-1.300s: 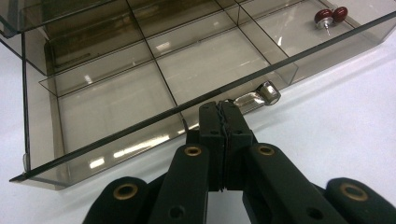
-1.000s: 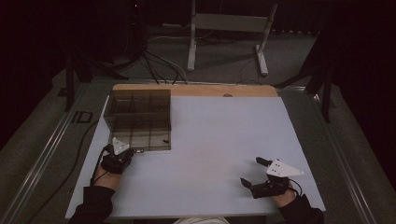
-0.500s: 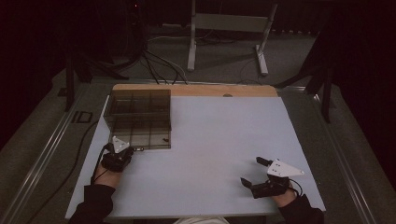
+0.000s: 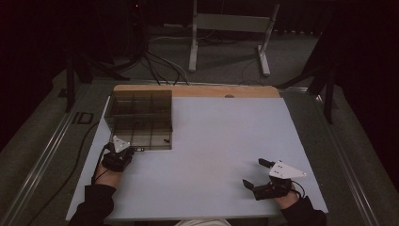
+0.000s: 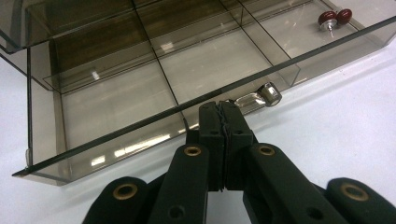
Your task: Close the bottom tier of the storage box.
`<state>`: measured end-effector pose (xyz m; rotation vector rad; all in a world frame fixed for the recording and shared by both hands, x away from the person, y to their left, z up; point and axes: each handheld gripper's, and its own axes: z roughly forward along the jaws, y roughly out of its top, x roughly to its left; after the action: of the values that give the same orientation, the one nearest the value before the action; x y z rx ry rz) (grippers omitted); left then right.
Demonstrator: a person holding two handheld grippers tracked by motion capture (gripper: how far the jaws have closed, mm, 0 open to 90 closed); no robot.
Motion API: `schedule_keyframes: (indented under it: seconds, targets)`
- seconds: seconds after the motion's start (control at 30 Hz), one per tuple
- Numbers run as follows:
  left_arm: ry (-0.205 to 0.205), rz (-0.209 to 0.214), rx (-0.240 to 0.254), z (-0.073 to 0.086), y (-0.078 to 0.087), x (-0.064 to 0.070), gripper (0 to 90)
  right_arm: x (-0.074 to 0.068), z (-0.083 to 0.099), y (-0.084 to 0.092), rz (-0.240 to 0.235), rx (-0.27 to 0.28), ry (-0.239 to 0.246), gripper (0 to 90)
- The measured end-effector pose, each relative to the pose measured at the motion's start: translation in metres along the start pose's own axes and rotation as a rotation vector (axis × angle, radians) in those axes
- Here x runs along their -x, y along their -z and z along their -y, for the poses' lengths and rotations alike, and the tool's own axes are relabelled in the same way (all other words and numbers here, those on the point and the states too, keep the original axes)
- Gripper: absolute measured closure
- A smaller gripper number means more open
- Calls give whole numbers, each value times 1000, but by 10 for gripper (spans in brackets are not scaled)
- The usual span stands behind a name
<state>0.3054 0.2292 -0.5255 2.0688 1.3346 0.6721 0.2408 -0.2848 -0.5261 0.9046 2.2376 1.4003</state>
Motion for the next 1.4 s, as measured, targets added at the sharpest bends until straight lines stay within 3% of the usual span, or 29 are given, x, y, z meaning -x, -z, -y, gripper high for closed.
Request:
schedule_keyframes:
  seconds: [1.4]
  targets:
    - [-2, -5, -9, -9, -10, -5, 900, 0, 0, 1, 4, 4, 1, 1]
